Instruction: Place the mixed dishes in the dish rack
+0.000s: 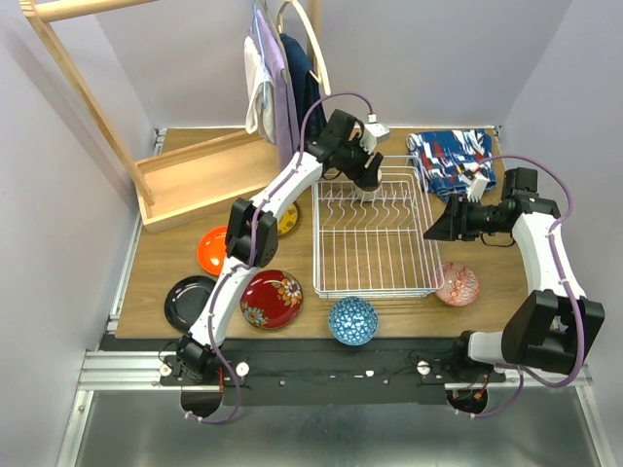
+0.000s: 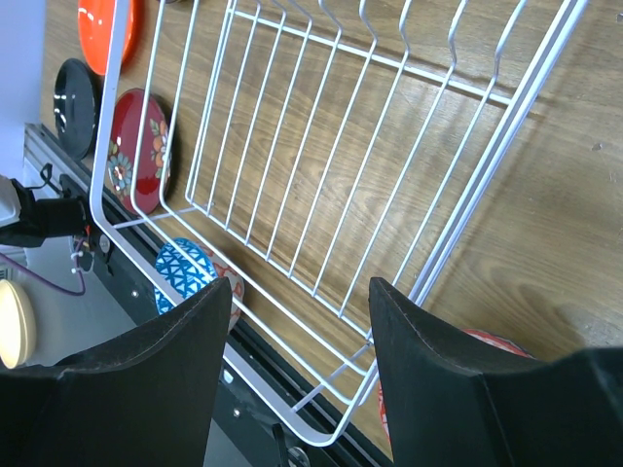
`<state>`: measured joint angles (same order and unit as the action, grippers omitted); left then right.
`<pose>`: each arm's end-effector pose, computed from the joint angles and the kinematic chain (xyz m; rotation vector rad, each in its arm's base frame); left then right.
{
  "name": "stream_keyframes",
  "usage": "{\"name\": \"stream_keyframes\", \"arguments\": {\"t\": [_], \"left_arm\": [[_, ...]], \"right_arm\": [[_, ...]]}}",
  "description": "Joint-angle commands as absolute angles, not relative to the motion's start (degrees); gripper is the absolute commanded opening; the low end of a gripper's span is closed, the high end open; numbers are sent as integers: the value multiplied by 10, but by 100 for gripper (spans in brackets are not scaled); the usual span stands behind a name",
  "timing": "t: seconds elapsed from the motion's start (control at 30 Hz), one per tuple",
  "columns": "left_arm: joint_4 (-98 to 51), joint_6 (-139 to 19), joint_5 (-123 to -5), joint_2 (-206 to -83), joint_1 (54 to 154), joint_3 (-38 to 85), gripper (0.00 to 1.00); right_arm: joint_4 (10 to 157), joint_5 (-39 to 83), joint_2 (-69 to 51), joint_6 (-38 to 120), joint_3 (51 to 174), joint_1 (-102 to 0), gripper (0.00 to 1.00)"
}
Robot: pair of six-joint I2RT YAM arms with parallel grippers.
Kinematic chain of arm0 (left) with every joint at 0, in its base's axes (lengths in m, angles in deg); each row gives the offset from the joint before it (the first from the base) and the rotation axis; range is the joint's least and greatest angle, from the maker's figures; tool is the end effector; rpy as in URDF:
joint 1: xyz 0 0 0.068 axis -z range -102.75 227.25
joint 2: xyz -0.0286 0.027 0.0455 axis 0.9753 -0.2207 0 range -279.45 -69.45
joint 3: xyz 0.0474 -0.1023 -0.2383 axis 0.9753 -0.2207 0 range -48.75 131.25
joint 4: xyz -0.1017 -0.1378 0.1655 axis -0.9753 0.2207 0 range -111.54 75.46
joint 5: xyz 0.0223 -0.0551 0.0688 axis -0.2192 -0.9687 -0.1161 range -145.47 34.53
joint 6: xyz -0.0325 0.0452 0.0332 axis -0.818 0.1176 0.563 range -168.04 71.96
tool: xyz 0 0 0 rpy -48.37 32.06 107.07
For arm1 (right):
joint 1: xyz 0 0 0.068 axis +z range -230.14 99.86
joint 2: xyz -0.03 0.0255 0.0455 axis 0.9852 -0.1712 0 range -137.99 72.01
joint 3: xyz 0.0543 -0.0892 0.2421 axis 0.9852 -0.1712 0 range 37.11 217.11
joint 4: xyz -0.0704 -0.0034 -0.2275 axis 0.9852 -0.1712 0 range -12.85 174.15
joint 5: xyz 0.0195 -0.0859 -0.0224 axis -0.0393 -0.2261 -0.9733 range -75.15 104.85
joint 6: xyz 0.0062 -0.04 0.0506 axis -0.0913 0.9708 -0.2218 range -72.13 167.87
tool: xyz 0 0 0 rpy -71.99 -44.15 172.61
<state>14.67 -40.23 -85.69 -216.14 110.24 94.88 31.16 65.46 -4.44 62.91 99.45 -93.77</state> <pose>0.4446 -0.3191 0.2270 1.0576 2.0148 -0.8281 0.2324 -0.0161 0.2678 -0.2572 2.3755 0.9704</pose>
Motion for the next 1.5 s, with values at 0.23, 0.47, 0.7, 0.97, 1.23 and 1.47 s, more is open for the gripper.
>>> {"name": "stream_keyframes", "arguments": {"t": [0.23,0.47,0.7,0.97,1.23,1.47], "left_arm": [[124,-409,-816,-2112,1106,941,99],[120,-403,-771,-2063,1105,913,99],[106,-364,-759,-1933,1105,748,99],[92,-320,-788,-1703,1146,410,99],[160,-320,-761,-1482,1164,186,98],[223,-281,-760,-1394,1108,77,92]], "right_arm": [[321,652,-49,630,989,-942,66],[323,654,-46,631,986,-943,66],[308,658,-48,646,992,-943,66],[289,622,-55,710,985,-942,66],[313,612,-31,699,995,-942,64],[344,434,48,636,972,-942,66]]}}
